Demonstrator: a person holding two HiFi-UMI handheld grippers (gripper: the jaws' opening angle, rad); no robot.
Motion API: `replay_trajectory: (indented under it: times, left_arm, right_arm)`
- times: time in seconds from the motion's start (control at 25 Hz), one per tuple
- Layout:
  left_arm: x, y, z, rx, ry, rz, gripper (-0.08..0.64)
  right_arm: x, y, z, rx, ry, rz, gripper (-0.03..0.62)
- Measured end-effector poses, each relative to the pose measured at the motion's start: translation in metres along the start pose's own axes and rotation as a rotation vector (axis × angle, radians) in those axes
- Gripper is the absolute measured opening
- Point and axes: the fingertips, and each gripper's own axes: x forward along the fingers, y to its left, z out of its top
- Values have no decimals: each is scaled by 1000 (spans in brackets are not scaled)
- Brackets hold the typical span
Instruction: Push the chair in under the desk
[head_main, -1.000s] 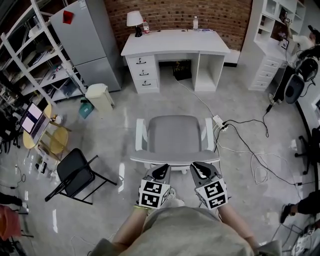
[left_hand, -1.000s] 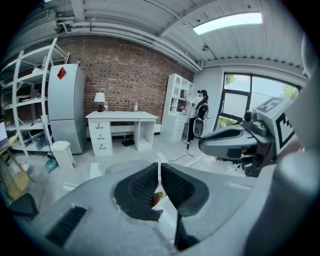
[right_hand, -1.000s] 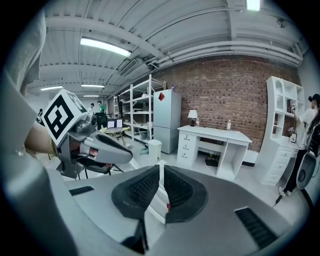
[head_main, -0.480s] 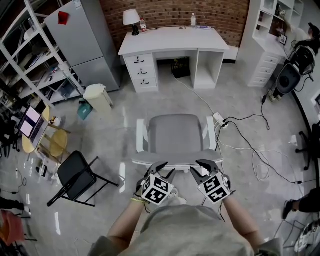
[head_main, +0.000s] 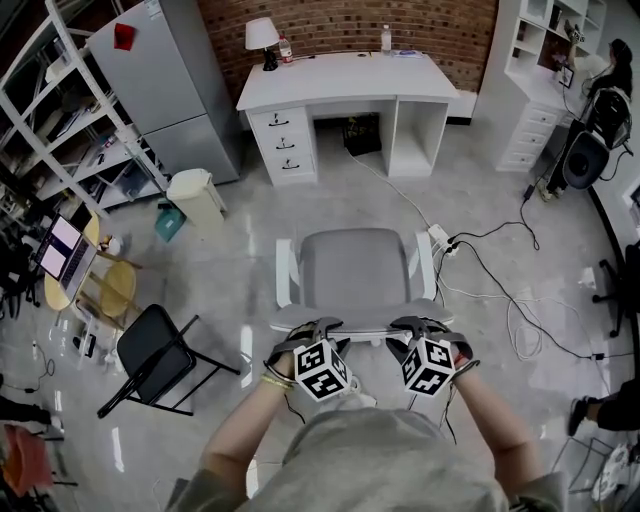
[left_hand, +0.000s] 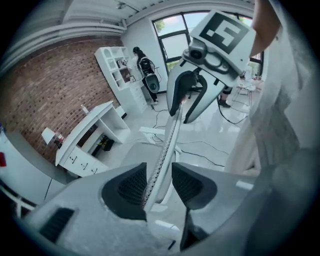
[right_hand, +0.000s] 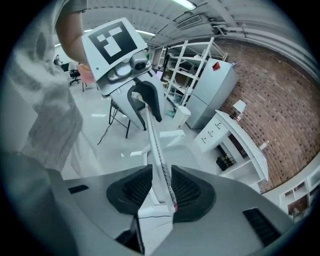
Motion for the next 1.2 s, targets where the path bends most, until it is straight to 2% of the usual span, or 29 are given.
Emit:
replay_trajectory:
  times: [0.24, 0.44, 0.6, 0.84, 1.2]
  left_arm:
    - [14, -1, -8, 169, 69, -19, 153]
    - [25, 2, -18, 243, 120, -47, 152]
    - [37, 3, -28, 309, 168, -57, 147]
    - [49, 2, -41, 347, 211, -80, 133]
    - [61, 8, -49, 346, 243, -92, 90]
  right_arm:
    - [13, -1, -6, -113, 64, 14, 97]
    - [24, -1, -7, -176, 100, 33, 97]
    - [36, 4, -12, -184, 122, 62, 97]
    - [54, 6, -17, -219, 149, 67, 97]
    - [74, 2, -22, -268, 185, 53, 75]
